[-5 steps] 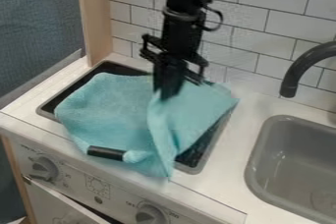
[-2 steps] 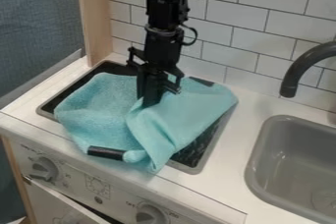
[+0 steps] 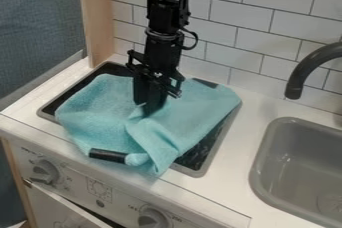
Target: Fold the cloth from left to right
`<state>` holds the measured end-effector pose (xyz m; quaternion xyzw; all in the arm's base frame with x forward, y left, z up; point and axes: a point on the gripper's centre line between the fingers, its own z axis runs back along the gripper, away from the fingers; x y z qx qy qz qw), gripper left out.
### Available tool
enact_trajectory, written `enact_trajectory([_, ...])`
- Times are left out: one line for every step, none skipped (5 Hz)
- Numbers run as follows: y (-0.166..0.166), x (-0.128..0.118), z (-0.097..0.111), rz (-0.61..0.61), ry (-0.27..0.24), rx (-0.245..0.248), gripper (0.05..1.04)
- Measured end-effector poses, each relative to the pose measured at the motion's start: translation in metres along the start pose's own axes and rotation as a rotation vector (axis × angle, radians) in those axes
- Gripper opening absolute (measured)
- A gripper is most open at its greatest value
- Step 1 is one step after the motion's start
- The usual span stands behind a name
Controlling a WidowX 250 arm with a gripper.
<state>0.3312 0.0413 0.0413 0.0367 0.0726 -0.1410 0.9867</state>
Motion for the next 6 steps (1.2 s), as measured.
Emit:
enact_trajectory([0.000,-0.001,0.000,0.010,0.007,-0.004,0.811])
enact_trajectory([-0.001,-0.003,0.000,0.019,0.017,-0.015,1.016])
enact_trajectory([0.003,-0.004,0.003,0.032,0.020,-0.030,1.008])
enact_trajectory([0.005,-0.009,0.012,0.031,0.032,-0.023,0.999])
enact_trajectory([0.005,-0.014,0.044,0.039,-0.053,-0.042,0.999])
enact_trajectory([0.008,-0.016,0.048,0.047,-0.065,-0.043,0.999])
